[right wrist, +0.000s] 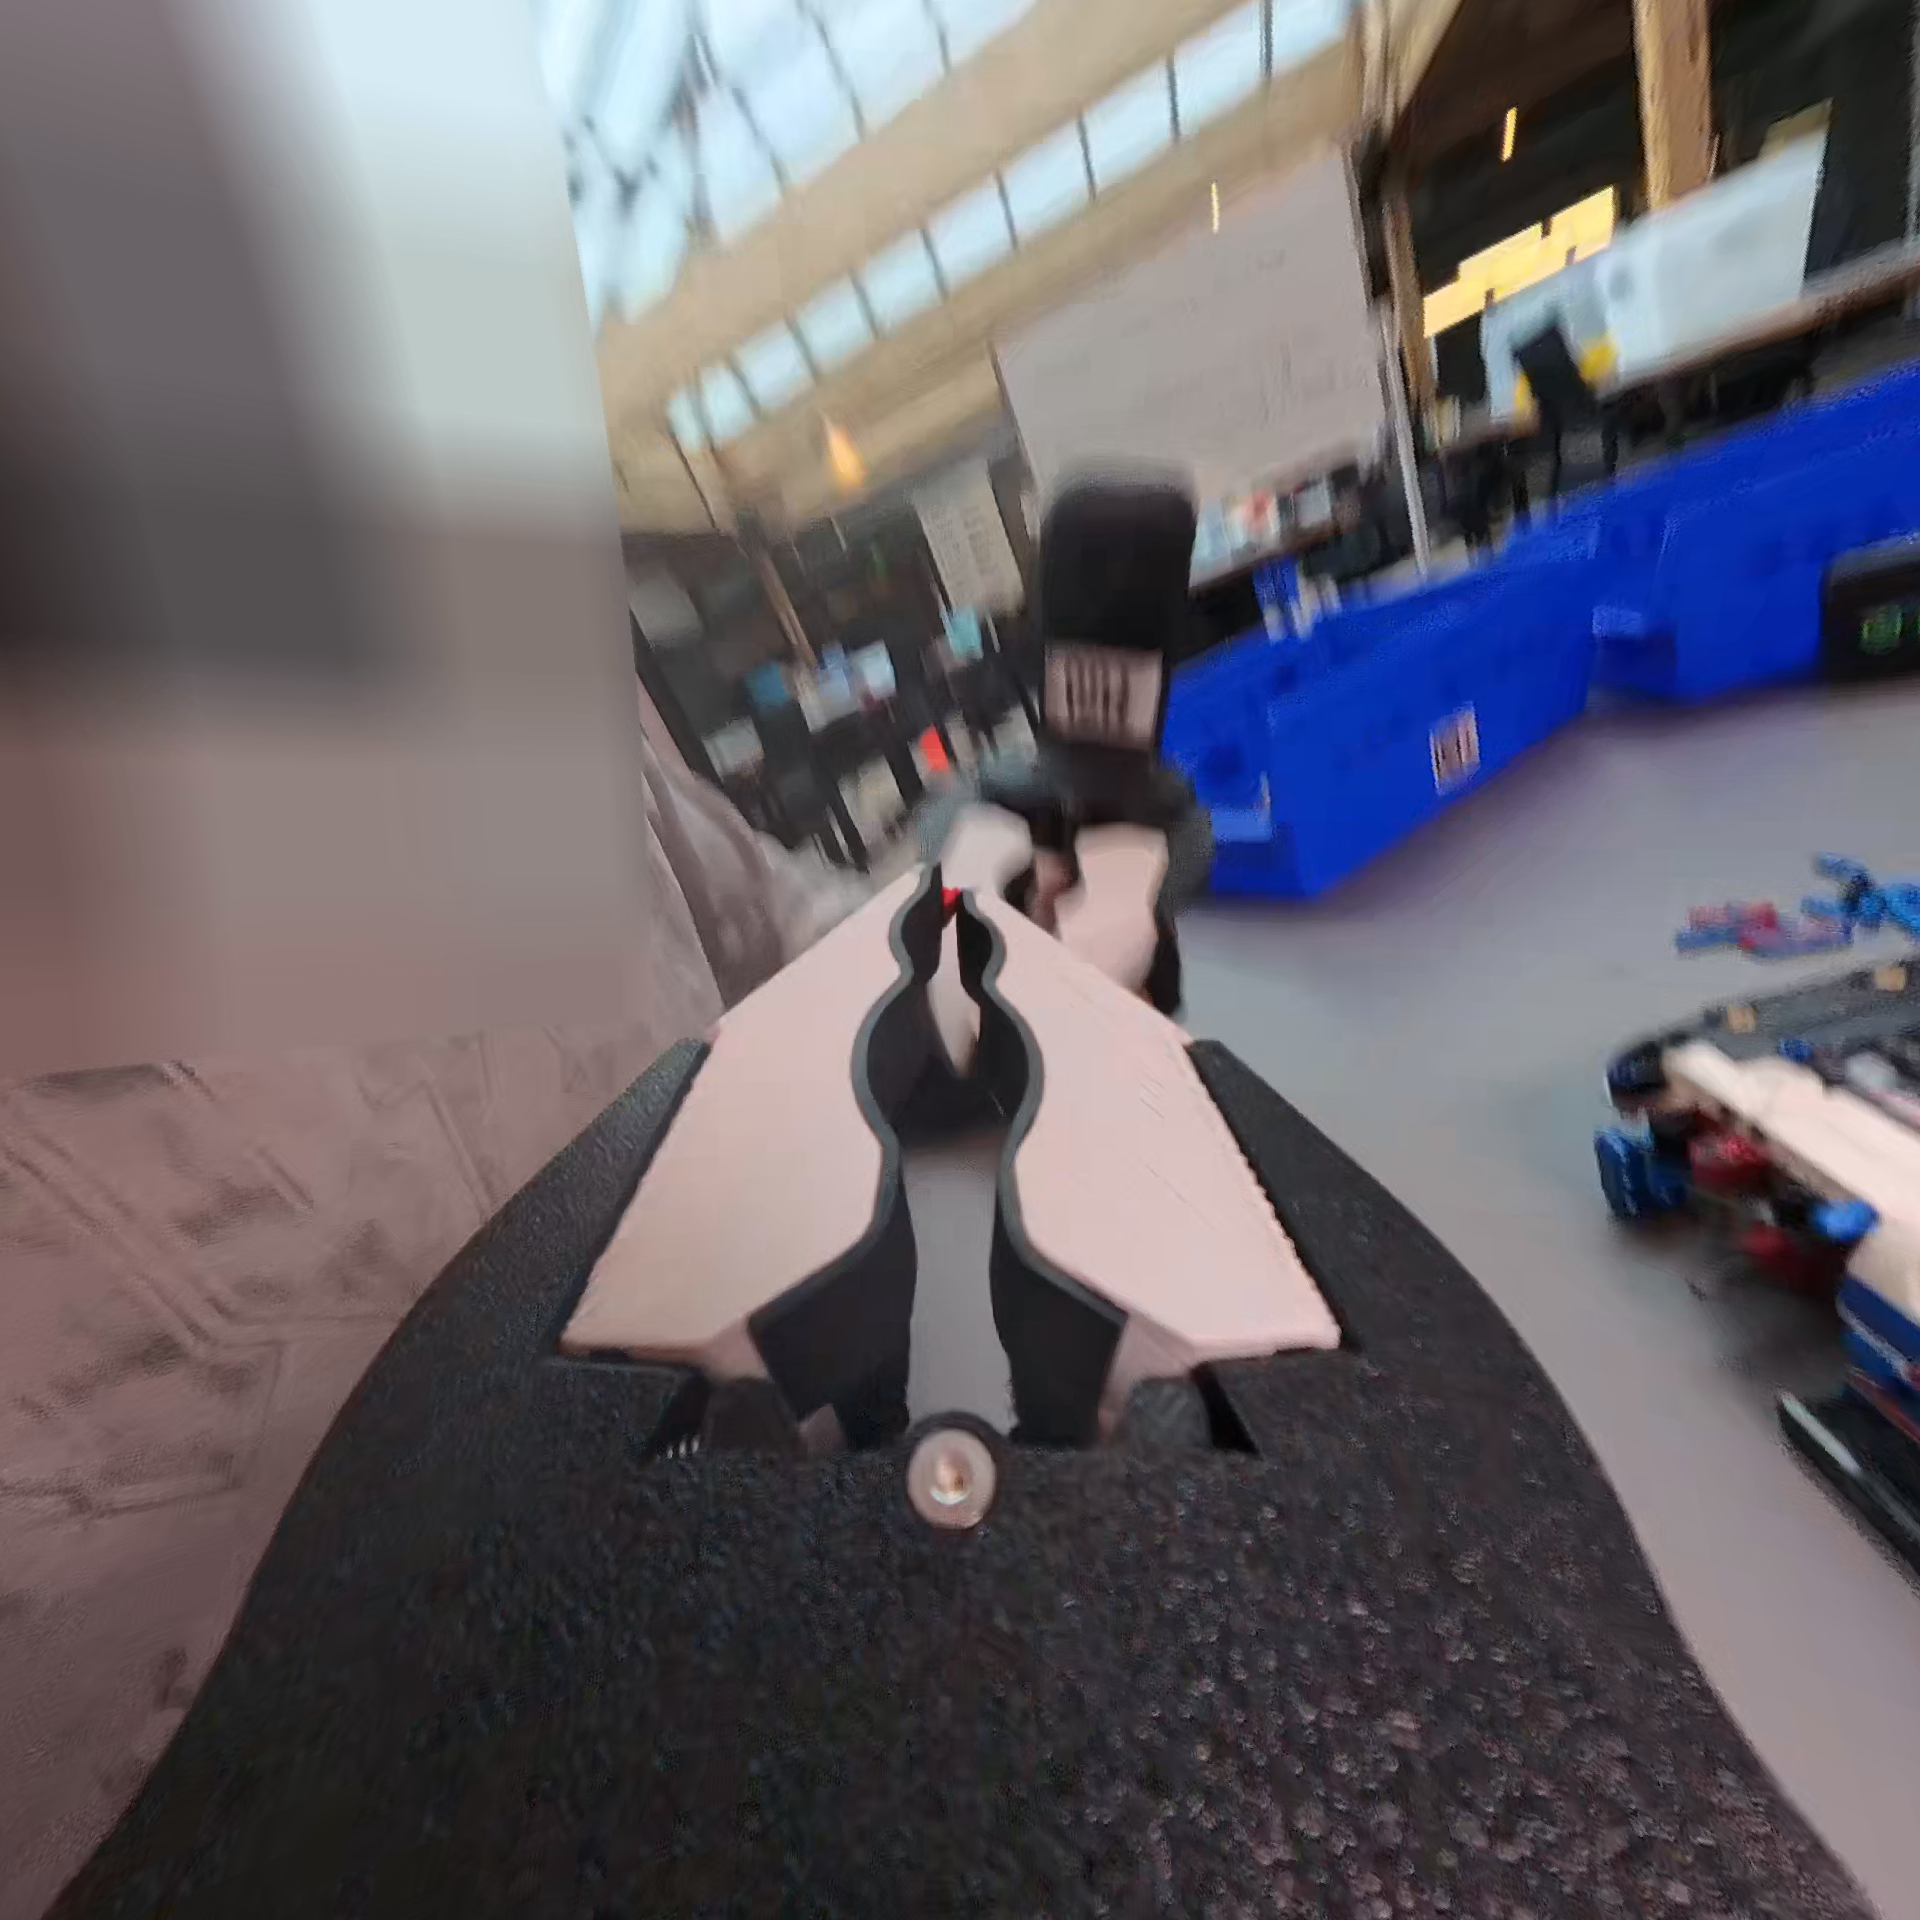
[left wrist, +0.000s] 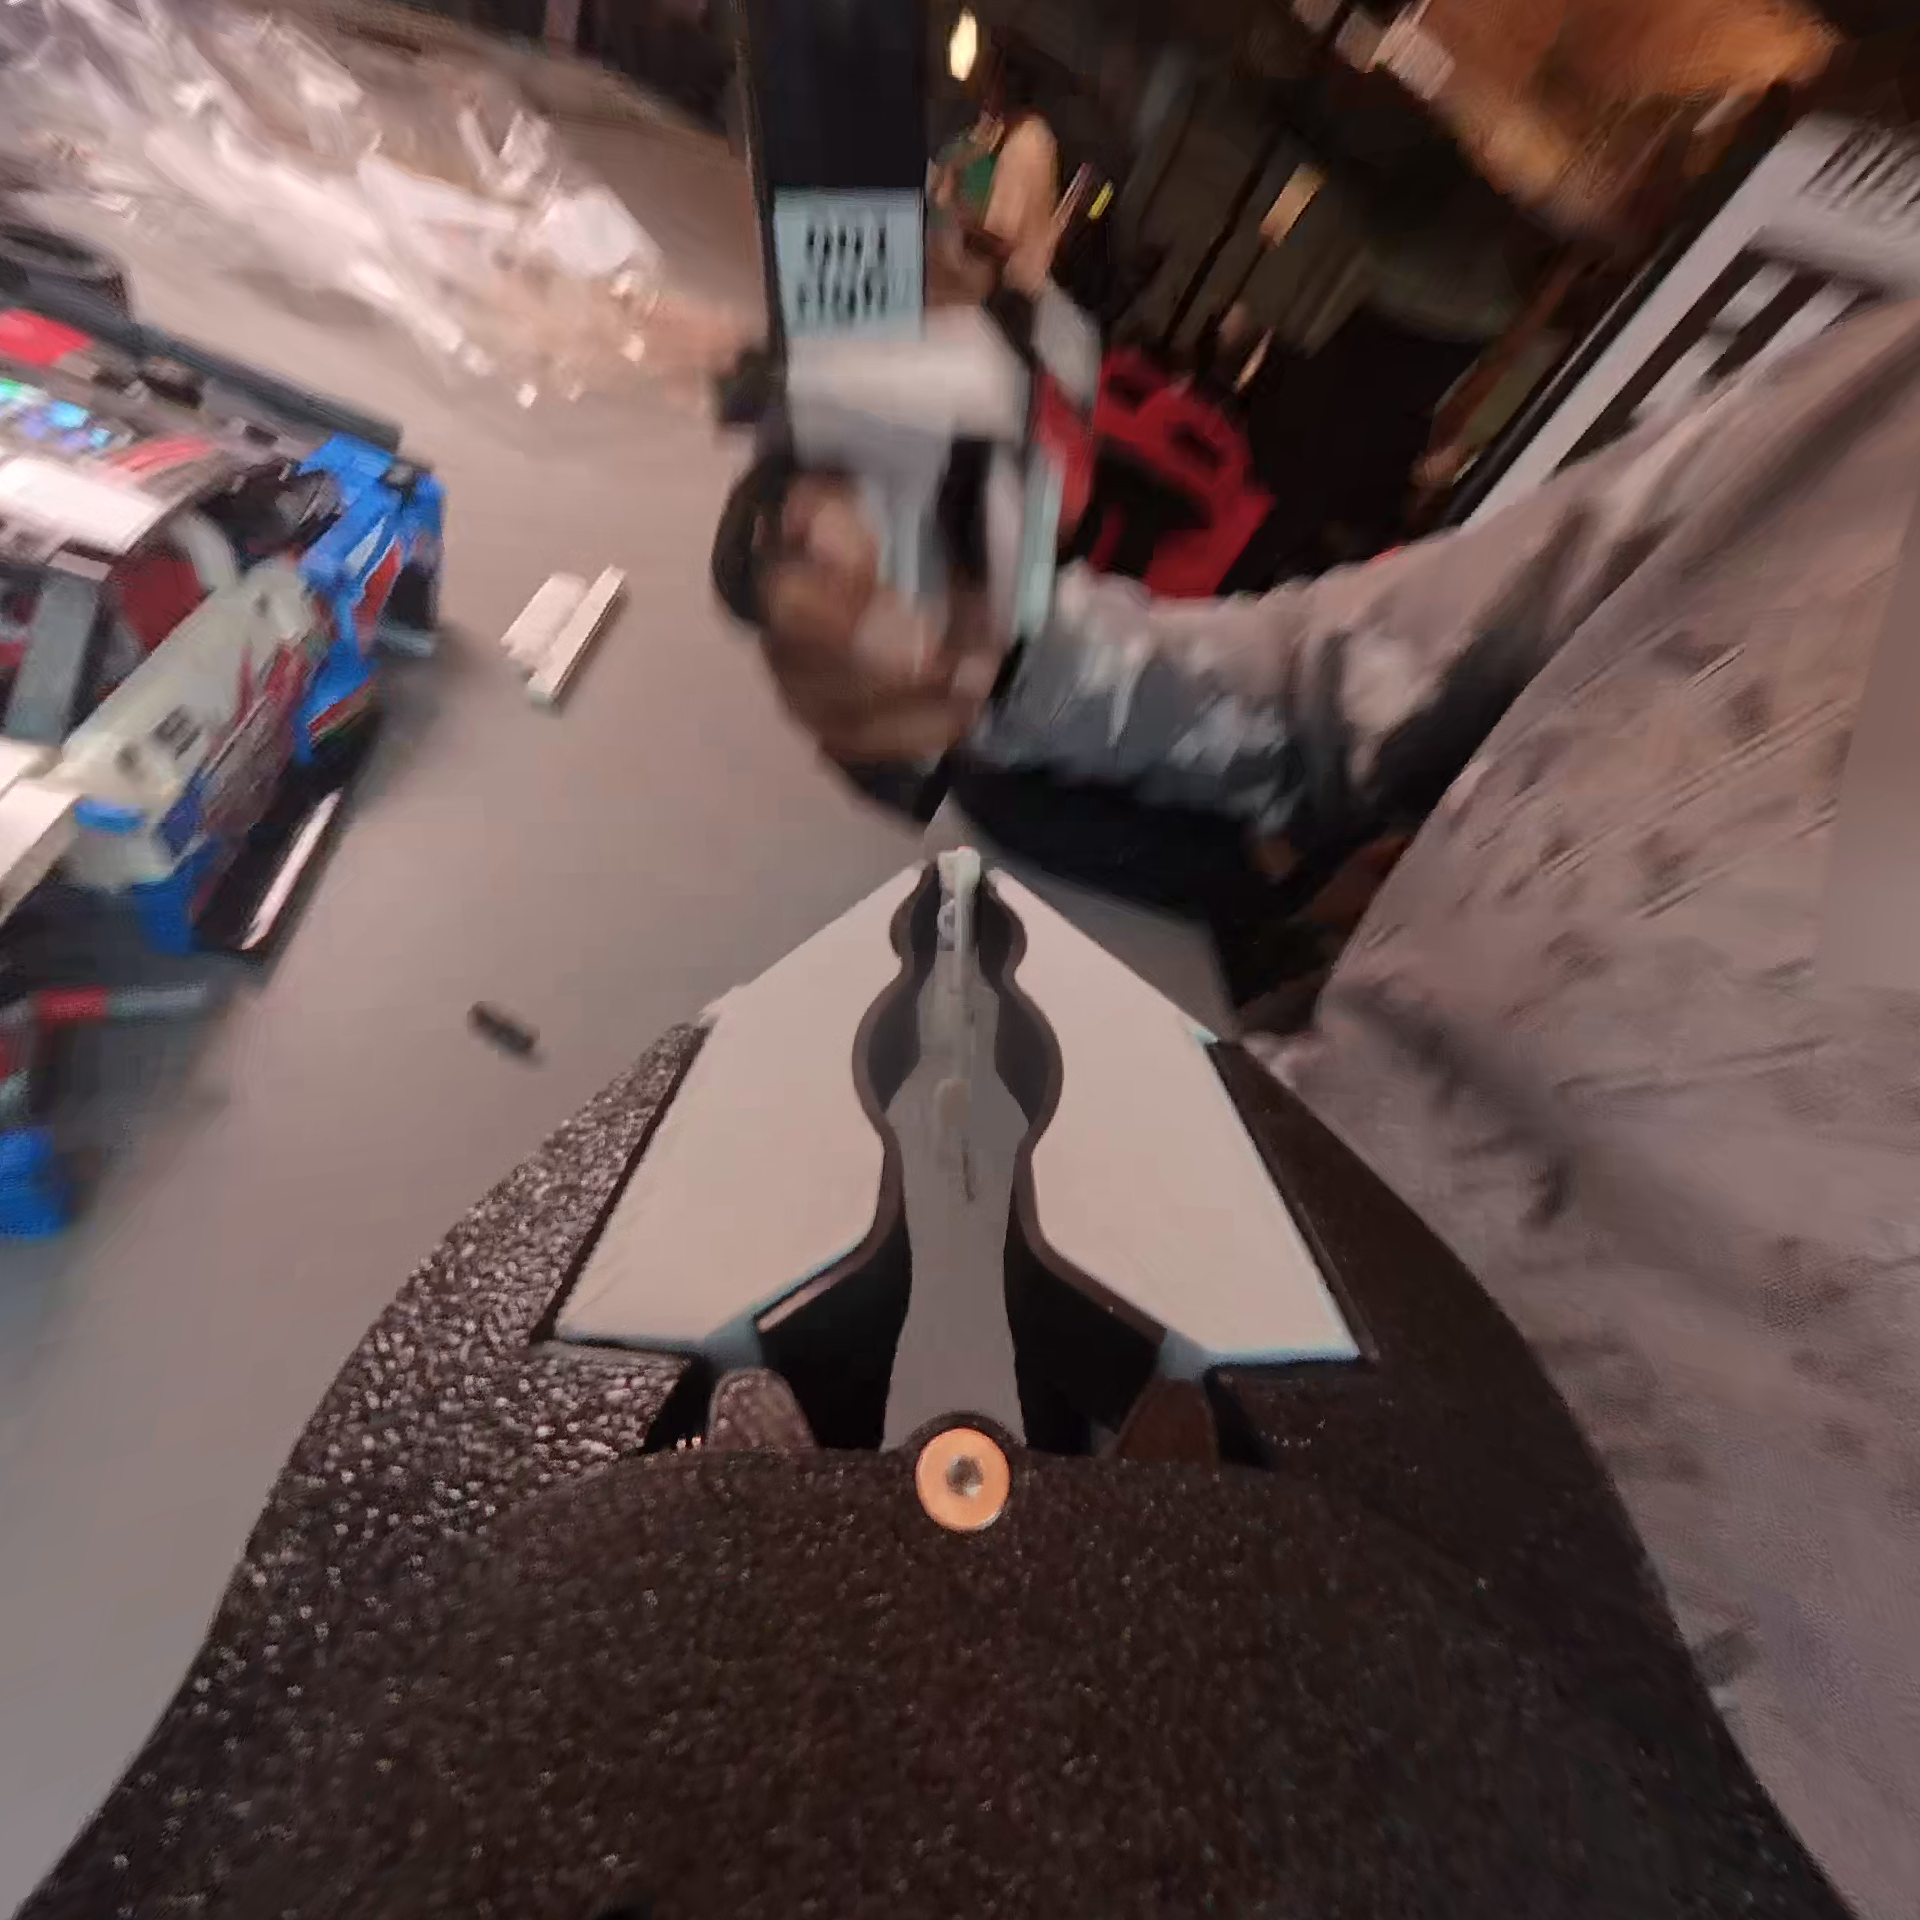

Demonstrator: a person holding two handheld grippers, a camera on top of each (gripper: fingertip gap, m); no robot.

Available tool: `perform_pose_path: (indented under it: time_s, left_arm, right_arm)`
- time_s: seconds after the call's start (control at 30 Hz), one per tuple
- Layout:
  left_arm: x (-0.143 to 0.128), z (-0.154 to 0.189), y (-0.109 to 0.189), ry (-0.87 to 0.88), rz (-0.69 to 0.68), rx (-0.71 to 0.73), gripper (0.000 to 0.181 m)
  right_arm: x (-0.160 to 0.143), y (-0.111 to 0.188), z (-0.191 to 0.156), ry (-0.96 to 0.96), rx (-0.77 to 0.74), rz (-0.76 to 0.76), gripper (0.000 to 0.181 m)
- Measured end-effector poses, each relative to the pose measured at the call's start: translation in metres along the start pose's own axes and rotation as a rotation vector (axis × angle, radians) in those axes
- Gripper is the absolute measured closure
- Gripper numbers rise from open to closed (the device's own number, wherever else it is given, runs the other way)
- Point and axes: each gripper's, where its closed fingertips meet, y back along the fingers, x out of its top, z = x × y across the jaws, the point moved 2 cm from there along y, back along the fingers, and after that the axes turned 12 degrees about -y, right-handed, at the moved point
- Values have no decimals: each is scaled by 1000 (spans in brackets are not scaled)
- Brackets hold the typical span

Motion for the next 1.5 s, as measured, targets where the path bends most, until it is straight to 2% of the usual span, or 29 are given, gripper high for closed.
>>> perform_pose_path:
  time_s: [0.03, 0.07, 0.1, 0.23, 0.3, 0.43, 0.57, 0.73, 0.87, 1.0, 1.17, 1.23, 1.33, 1.5]
  left_arm:
    - [-17, -6, 2, -41, -82, 45, 175]
    - [-18, -7, 5, -9, -54, 37, 176]
    - [-9, -9, 9, 53, 5, 27, 176]
    - [14, -29, 18, 54, 104, 92, 176]
    - [12, -38, 23, 71, 122, 128, 176]
    - [-1, -57, 36, 157, 128, 221, 176]
    - [-18, -70, 40, 234, 37, 270, 177]
    - [-28, -67, 34, 235, -16, 257, 177]
    - [-31, -63, 30, 204, -57, 262, 176]
    - [-34, -61, 26, 192, -84, 260, 176]
    - [-40, -57, 19, 183, -120, 248, 175]
    - [-40, -53, 17, 174, -125, 232, 176]
    - [-41, -53, 17, 154, -142, 249, 176]
    - [-40, -55, 18, 149, -131, 253, 176]
  right_arm:
    - [35, 20, -8, -53, 66, 165, 181]
    - [52, 37, -9, 26, 2, 204, 181]
    - [53, 44, -5, 124, -117, 138, 181]
    - [24, 42, 21, 195, -332, -36, 180]
    - [9, 45, 40, 216, -425, -138, 179]
    - [1, 49, 56, 223, -505, -178, 180]
    - [-11, 50, 77, 259, -626, -224, 178]
    - [-30, 53, 105, 324, -807, -379, 178]
    - [-30, 50, 108, 378, -847, -393, 178]
    - [-7, 29, 106, 424, -831, -308, 178]
    - [35, 28, 111, 681, -992, -186, 178]
    - [55, 38, 107, 794, -1059, -101, 178]
    - [81, 62, 98, 815, -1117, 9, 178]
    - [105, 135, 108, 737, -1293, 17, 178]
